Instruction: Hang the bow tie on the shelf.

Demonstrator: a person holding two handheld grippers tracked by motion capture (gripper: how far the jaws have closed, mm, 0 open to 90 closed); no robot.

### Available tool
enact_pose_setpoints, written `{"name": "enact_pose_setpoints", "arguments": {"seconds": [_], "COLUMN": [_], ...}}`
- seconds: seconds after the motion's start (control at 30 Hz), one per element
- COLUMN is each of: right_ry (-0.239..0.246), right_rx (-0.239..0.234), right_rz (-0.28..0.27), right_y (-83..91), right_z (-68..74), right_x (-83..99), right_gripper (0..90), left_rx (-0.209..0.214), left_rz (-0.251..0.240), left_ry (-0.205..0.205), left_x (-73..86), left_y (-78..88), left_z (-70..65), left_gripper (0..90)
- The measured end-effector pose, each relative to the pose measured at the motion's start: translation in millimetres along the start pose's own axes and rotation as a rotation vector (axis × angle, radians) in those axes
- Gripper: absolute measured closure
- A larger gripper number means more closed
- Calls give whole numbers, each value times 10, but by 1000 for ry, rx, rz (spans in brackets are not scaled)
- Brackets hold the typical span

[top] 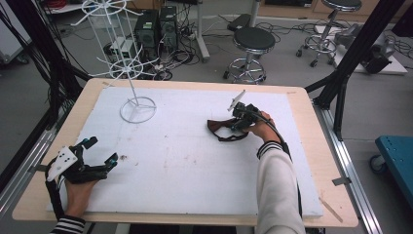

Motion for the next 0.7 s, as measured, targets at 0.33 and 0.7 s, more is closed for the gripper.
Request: {"name": "enact_pose_setpoints", "arguments": {"seconds": [0.33,0.7], "right_ry": [1,-30], "right_rx": [-4,-16], "right_rz": [4,-43], "right_y": [31,141], "right_z": [10,26], "right_x": [-12,-17], "right_gripper": [832,832], "left_rx": [1,-2], "left_rz": [0,-4], "left_ry": [1,-2], "left_x": [0,0], "left_y": [0,2], "left_z": [-3,-2], "left_gripper": [17,17]}}
Point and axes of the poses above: each handheld gripper's, and its own axes: y roughly backward along the jaws, x roughly out of its underside, z roughly to its left, the point moved 1 cm from there along -y, roughly forward along the jaws, and after that the axes turned 4 degrees about -y, right-handed, at the moved point
